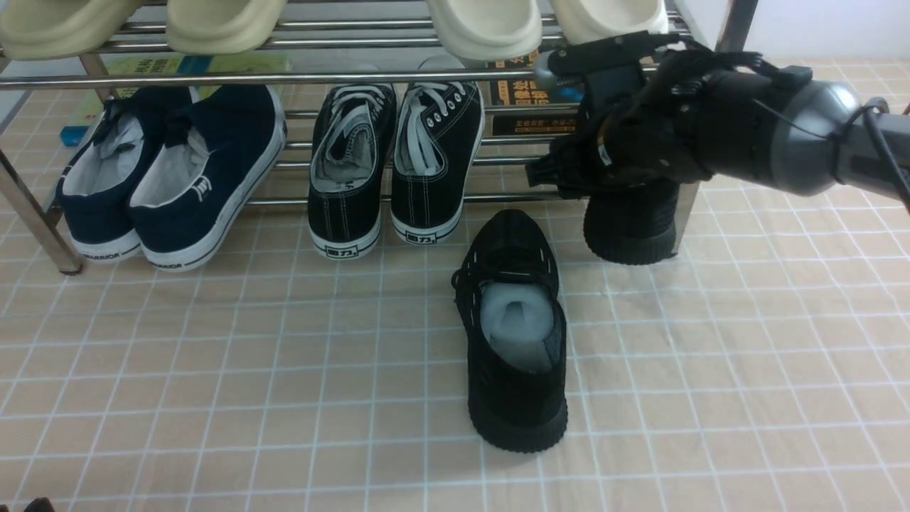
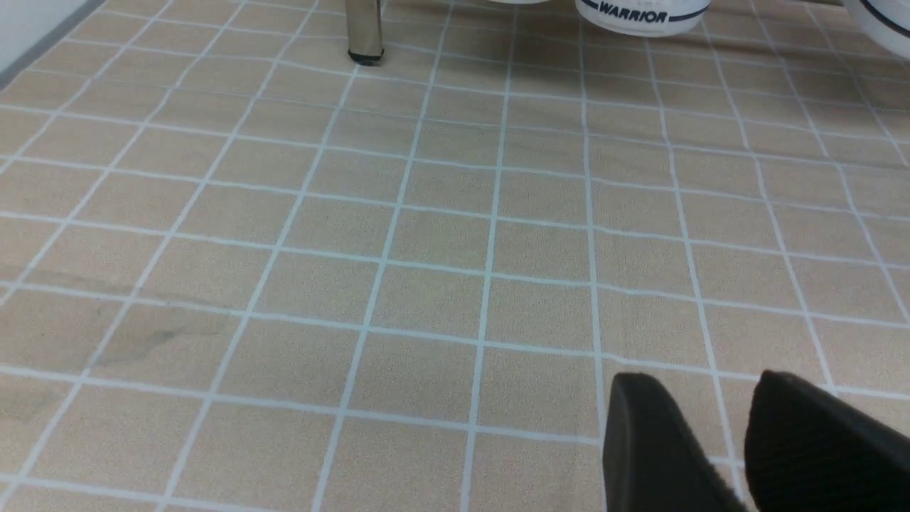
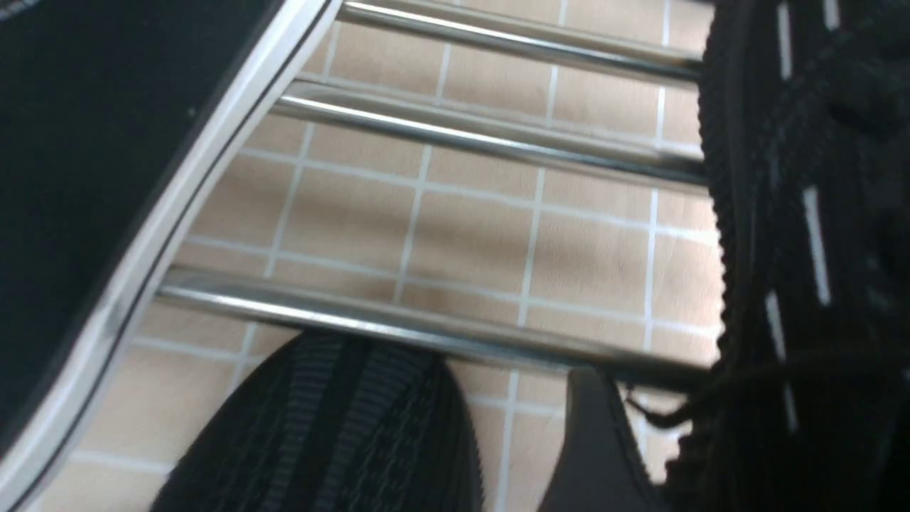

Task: Take the shoes off the shelf from the light coffee tablecloth by hand.

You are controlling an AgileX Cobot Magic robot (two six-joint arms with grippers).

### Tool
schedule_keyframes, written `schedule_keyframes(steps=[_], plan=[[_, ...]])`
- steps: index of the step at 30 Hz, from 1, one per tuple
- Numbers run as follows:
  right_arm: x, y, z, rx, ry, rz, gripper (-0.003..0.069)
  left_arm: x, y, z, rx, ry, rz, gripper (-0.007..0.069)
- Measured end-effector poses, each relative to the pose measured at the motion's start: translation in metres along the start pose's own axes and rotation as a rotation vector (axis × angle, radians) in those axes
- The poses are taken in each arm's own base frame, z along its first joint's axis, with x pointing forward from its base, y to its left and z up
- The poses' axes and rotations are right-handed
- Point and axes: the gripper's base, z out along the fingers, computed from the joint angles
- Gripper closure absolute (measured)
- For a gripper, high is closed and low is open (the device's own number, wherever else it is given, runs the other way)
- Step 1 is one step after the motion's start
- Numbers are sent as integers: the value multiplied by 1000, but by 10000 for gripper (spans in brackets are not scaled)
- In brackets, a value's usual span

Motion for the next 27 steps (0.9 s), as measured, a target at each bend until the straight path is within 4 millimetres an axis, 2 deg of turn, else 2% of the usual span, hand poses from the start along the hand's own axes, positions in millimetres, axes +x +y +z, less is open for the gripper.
schedule_keyframes(steps=[5,7,10,11,13,15,17,20,25,26,27], plan=[[1,-1,6,28,-21,-33,261,0,1,0,-8,-2,20,384],[1,-2,7,39,-20,-48,314,0,1,0,-9,-1,21,384],[2,-4,8,58,-10,-51,464,0,1,0,-10,-1,24,384],[2,-4,8,58,-9,-51,487,0,1,0,-10,-1,24,384],[2,-4,7,61,-4,-45,613,0,1,0,-10,-1,24,384],[2,-5,5,67,4,-32,646,0,1,0,-10,-1,24,384],[1,-6,-1,65,20,-13,645,0,1,0,-10,-2,24,384],[-3,-7,-18,46,54,3,645,0,1,0,-10,-2,24,384],[-13,-12,-69,-23,143,-7,645,0,1,0,-10,-2,24,384],[-12,-12,-72,-28,158,-11,645,0,1,0,-10,-2,24,384],[-13,-14,-87,-50,192,-25,645,0,1,0,-10,-2,24,384]])
